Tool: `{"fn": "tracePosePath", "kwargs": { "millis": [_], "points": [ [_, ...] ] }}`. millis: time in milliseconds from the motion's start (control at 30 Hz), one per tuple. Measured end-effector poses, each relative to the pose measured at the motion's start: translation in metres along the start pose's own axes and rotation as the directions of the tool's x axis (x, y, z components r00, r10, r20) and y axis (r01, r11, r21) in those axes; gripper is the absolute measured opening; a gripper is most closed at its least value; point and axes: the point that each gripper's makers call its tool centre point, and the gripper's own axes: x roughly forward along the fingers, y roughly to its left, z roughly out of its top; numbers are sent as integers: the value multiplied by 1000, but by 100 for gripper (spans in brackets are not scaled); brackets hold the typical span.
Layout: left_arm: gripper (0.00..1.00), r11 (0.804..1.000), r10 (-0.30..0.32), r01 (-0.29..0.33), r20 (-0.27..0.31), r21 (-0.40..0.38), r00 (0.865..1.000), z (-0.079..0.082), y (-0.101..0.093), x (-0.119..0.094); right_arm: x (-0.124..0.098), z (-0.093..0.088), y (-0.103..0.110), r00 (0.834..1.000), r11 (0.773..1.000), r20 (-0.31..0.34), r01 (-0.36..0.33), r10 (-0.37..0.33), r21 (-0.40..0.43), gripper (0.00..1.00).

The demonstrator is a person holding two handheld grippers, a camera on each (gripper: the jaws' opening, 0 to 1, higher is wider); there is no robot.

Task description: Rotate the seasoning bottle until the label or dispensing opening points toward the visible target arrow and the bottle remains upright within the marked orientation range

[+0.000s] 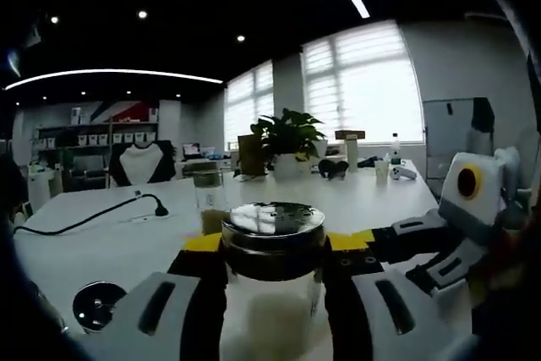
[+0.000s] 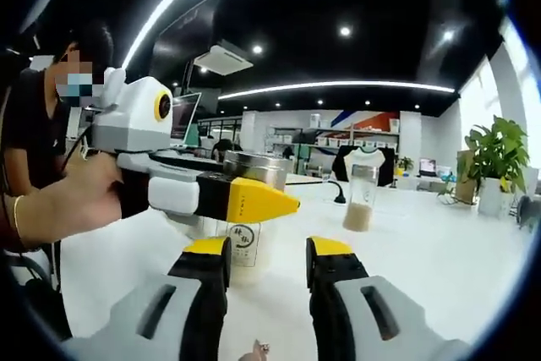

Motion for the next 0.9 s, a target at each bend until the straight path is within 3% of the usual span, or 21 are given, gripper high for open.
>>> {"fn": "tracePosePath", "kwargs": {
  "millis": [167, 367, 900],
  "points": [
    [47, 1000, -2, 3, -15, 16, 1000, 0, -2, -2, 1, 0, -1, 1000, 1000, 0, 1, -1, 1, 34],
    [49, 989, -12, 21, -62, 146, 998, 1, -4, -3, -1, -2, -1, 1000, 1000, -4, 2, -2, 3, 34],
    [46, 984, 13, 0, -74, 179, 997, 4, 3, -15, -6, -3, -8, 1000, 1000, -6, 15, -15, 8, 34]
  ]
}}
